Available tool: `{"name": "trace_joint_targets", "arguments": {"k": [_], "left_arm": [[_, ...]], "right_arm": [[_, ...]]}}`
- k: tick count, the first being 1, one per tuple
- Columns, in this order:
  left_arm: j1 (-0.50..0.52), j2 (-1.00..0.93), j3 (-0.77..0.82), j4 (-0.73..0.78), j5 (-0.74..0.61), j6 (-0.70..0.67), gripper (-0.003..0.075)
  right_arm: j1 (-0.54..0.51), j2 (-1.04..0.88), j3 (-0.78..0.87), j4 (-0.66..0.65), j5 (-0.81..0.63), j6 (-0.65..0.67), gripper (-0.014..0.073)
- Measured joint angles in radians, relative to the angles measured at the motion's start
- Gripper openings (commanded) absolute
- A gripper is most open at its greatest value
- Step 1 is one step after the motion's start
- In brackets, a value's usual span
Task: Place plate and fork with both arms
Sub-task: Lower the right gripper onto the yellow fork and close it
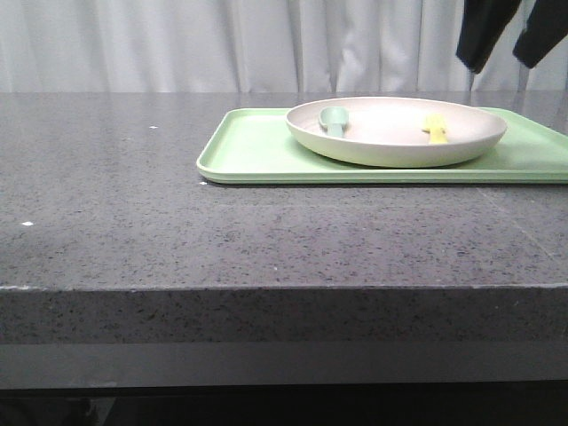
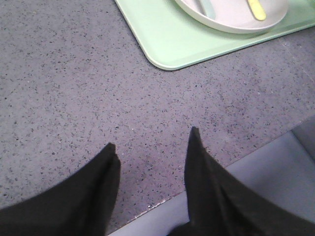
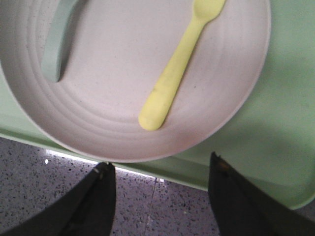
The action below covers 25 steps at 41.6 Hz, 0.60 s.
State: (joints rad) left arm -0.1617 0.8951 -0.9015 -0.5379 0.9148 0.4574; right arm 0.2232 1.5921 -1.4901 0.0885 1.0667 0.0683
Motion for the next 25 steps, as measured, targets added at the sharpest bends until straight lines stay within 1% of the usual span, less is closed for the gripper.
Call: {"name": "trace_joint_targets", "arguments": {"k": [3,12,25], "left_arm": [[0.000,0.000,0.000,0.001,0.000,0.000,0.0316],[0.000,0.000,0.000,0.001,0.000,0.000,0.0316],[0.000,0.000,0.000,0.001,-0.010,0.000,0.0316]], "right_arm": [[0.000,0.033,-0.039,-0.001,0.017,0.015,0.0442],[0.000,0.134,-0.156,-0.004,0.039,0.117,0.0441],[0.000,0.314,-0.344,-0.008,0.127,0.199,0.0400]]}}
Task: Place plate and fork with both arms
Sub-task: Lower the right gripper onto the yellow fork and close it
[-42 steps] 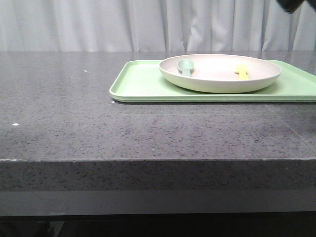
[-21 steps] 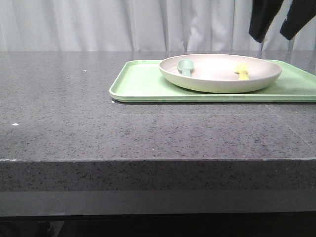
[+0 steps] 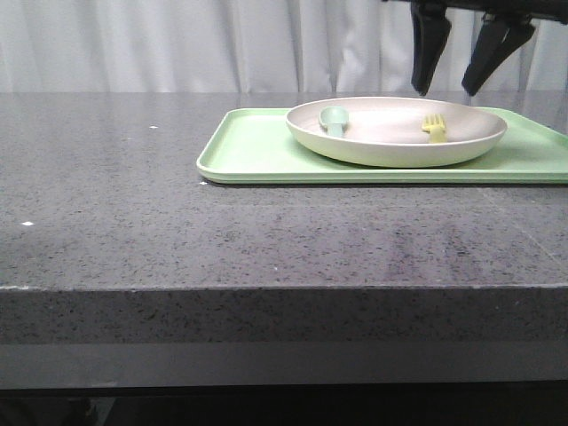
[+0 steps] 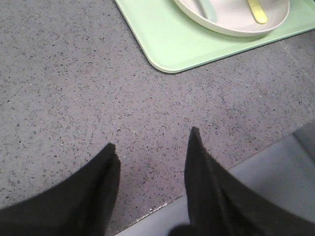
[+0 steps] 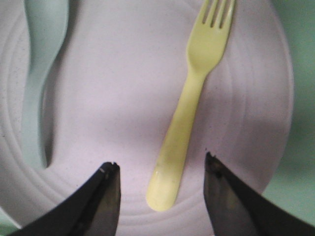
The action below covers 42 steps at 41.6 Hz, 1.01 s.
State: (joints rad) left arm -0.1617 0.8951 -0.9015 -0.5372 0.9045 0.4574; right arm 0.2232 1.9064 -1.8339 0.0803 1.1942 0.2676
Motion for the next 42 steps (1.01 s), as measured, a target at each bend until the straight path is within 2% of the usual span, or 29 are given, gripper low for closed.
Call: {"name": "trace_joint_targets", "arguments": {"k": [9,17,19,42], "left_arm": [[0.000,0.000,0.000,0.000,-0.001,0.000,0.0316],[0.000,0.000,0.000,0.000,-0.001,0.000,0.0316],[0.000,0.000,0.000,0.000,-0.001,0.000,0.0316],[0.000,0.000,0.000,0.000,-0.001,0.000,0.0316]], "right_arm": [[-0.021,0.098,-0.097,-0.002,0.035,0.036,0.0386],[-0.035,0.140,-0.127,-0.005,0.041,0.049,0.0237],[-0.035,0.149,-0.133,-0.005,0.041,0.051,0.0224],[-0.040,0.154,-0.139,-0.008,0.005,0.093,0.0226]]}}
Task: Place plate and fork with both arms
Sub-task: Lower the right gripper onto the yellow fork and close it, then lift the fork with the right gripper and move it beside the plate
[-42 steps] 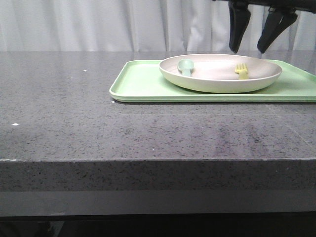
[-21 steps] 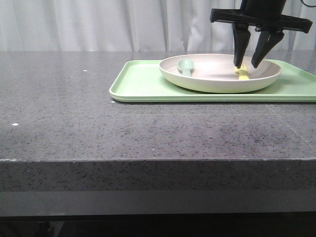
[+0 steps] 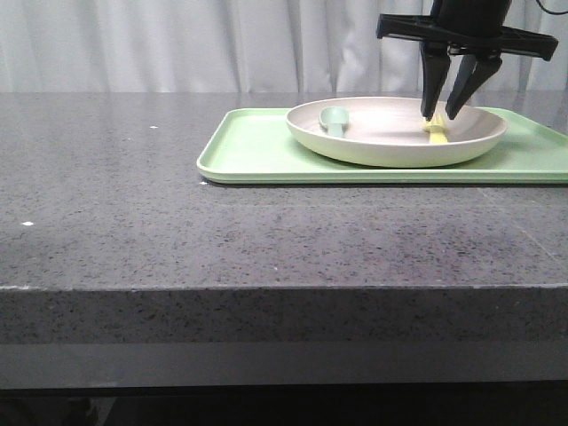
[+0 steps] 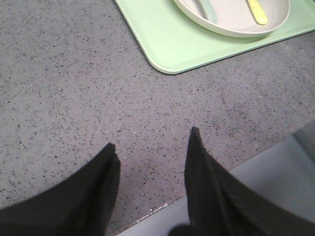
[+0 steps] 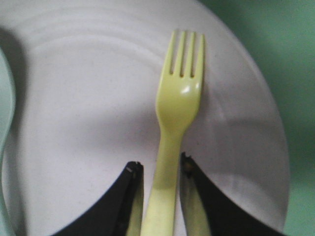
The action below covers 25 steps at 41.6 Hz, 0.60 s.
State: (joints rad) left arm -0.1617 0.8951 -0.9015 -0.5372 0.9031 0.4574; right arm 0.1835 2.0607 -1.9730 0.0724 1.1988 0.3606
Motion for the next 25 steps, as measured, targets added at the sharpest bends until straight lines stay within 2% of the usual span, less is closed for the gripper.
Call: {"name": "trace_joint_targets", "arguments": {"k": [25], "left_arm": [[0.000,0.000,0.000,0.000,0.000,0.000,0.0316]], "right_arm": [[-0.011,0.038,-0.002,0.016,-0.008,0.016,0.0226]]}}
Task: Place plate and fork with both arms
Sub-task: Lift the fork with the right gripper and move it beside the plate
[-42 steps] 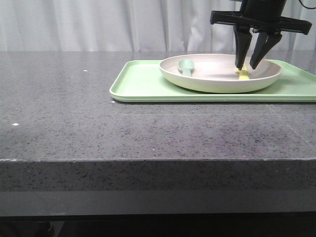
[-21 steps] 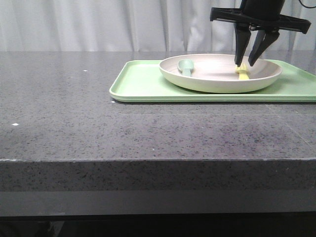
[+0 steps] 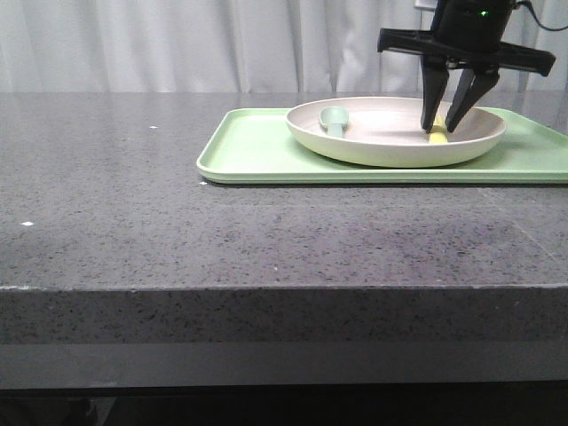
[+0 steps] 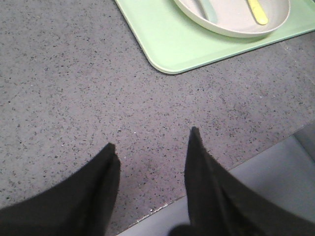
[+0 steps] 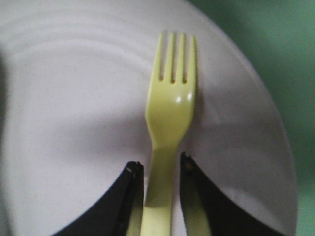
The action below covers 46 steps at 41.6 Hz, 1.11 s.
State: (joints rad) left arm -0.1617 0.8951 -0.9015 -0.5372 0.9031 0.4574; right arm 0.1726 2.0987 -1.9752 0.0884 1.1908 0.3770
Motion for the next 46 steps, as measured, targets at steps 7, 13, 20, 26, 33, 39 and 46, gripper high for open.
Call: {"name": "trace_joint_targets", "arguments": {"k": [7,13,20,26,33,39,46], "left_arm": [[0.000,0.000,0.000,0.000,0.000,0.000,0.0316],[0.000,0.000,0.000,0.000,0.000,0.000,0.0316],[0.000,0.000,0.000,0.000,-0.003,0.000,0.0316],[0.000,0.000,0.000,0.000,-0.004,0.000,0.0316],[0.000,0.000,0.000,0.000,-0.005,0.000,0.0316],[0.000,0.000,0.000,0.000,-0.007,0.000,0.0316],[0.000,0.000,0.000,0.000,-0.007,0.000,0.0316]], "right_arm": [[0.000,0.018,-0.002,0.009,0.000,0.000,0.0226],[0.000,0.020,-0.004,0.009,0.001,0.000,0.0223],[0.000,0.020,-0.005,0.011,0.003,0.001,0.0223],[0.000,0.020,-0.005,0.011,0.005,0.003,0.0220],[0.000,0.021,-0.006,0.015,0.011,-0.001,0.0105],[0.000,0.021,-0.009,0.015,0.012,-0.003,0.0066],[0.000,0.032,-0.038,0.015,0.032,-0.017,0.0066]]}}
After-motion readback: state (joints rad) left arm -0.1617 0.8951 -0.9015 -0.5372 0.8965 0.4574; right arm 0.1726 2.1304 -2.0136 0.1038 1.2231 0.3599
